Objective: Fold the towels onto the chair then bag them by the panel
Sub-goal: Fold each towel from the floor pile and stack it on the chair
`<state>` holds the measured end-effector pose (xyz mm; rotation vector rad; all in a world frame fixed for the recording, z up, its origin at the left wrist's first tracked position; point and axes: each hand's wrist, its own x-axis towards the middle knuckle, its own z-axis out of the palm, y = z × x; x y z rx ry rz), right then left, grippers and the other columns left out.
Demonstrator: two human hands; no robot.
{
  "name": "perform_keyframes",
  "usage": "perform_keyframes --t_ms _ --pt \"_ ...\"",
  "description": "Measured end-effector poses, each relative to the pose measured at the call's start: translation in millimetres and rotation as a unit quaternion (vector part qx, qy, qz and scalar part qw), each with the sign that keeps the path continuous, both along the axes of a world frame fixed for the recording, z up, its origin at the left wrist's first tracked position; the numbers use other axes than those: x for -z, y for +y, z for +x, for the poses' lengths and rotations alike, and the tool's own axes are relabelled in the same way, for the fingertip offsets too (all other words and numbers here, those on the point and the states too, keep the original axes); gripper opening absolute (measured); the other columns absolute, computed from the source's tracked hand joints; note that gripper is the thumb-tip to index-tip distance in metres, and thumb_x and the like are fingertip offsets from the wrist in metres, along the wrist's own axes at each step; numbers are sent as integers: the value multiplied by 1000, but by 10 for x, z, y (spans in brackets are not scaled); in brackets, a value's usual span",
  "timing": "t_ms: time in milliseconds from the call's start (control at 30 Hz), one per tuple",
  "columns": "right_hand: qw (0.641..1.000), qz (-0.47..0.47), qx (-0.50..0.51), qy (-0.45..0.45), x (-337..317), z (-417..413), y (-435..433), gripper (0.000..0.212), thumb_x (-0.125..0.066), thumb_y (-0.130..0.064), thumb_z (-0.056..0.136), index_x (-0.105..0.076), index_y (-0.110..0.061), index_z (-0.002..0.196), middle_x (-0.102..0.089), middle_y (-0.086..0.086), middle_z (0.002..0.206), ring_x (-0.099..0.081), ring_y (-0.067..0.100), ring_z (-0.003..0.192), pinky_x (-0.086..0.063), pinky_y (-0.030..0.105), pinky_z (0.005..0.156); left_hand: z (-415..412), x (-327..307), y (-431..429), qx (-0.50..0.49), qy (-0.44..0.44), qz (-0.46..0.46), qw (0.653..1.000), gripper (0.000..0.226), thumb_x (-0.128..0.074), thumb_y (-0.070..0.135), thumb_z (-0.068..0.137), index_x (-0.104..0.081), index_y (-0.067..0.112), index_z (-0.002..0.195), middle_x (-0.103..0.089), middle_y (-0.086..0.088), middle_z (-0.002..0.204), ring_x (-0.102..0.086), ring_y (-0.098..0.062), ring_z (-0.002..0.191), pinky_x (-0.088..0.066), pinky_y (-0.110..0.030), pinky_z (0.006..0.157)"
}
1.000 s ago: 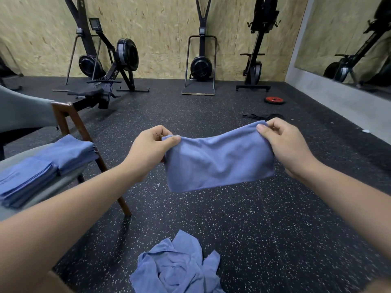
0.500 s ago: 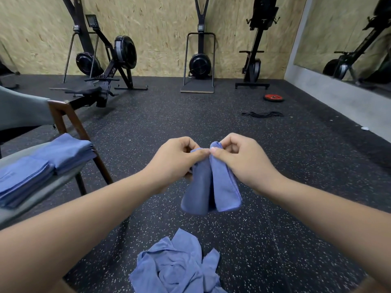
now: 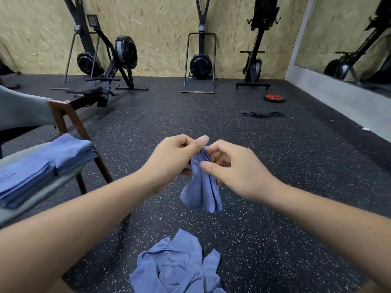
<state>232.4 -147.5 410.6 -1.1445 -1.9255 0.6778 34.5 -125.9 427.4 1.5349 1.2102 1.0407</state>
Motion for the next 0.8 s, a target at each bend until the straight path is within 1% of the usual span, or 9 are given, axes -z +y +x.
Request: perform_keyframes --t_ms 67,167,267,367,433,467,567,633,800 --pt "999 -23 -22 7 -28 6 -27 13 -70 -19 101 -73 -27 111 -74 -6 97 -73 13 90 -65 39 77 -45 -19 5 20 27 3 999 46 -82 49 92 -72 6 104 -79 -11 94 -71 -14 79 -62 -36 72" --pt "999 -31 -33 15 -88 44 -43 23 -63 -8 103 -76 -24 113 -76 -4 101 -74 14 91 -64 33 74 -138 -28 37 55 58 13 997 24 -87 26 90 -74 12 105 -79 -9 92 -69 -12 79 -58 -34 72" --pt "998 41 14 -35 -92 137 38 21 -76 -12 95 -74 -27 110 -74 -9 100 -71 11 94 -58 29 82 -218 -61 54 63 73 25 995 10 -80 13 91 -76 16 99 -74 -2 83 -64 -12 76 -52 -36 71" --pt "993 23 55 -99 -44 266 152 61 -94 -37 78 -59 -35 128 -63 -18 121 -61 -1 112 -47 20 90 -267 -127 42 71 82 36 993 11 -70 8 92 -75 17 97 -71 -2 84 -60 -14 76 -44 -34 72" --pt "991 -77 35 -104 9 328 207 91 -98 -46 70 -48 -40 145 -61 -19 132 -60 -4 121 -47 24 101 -301 -164 28 87 78 35 993 15 -66 5 93 -74 15 99 -71 -6 89 -61 -14 79 -44 -33 73" --pt "988 -127 14 -83 54 361 235 92 -99 -44 70 -47 -40 146 -65 -18 132 -64 0 121 -50 30 106 -317 -177 21 95 77 36 992 14 -66 5 92 -74 15 99 -72 -9 91 -62 -15 81 -44 -34 75" --pt "978 -205 -41 12 133 455 302 49 -93 -21 82 -68 -17 124 -80 1 118 -74 16 109 -54 44 107 -366 -182 31 100 86 37 991 13 -67 17 87 -73 19 98 -73 -16 97 -61 -18 85 -41 -38 80" --pt "979 -191 -39 59 133 483 327 31 -88 -22 84 -71 -9 107 -78 16 113 -69 19 101 -47 45 98 -415 -165 74 81 91 38 992 11 -68 16 87 -72 18 97 -71 -7 90 -56 -18 83 -39 -38 78" --pt "976 -163 -14 142 13 453 317 13 -76 -5 95 -66 -12 99 -79 10 105 -69 13 97 -47 33 90 -519 -82 159 46 140 24 989 10 -72 11 89 -71 18 96 -75 -9 93 -57 -14 81 -45 -40 76"
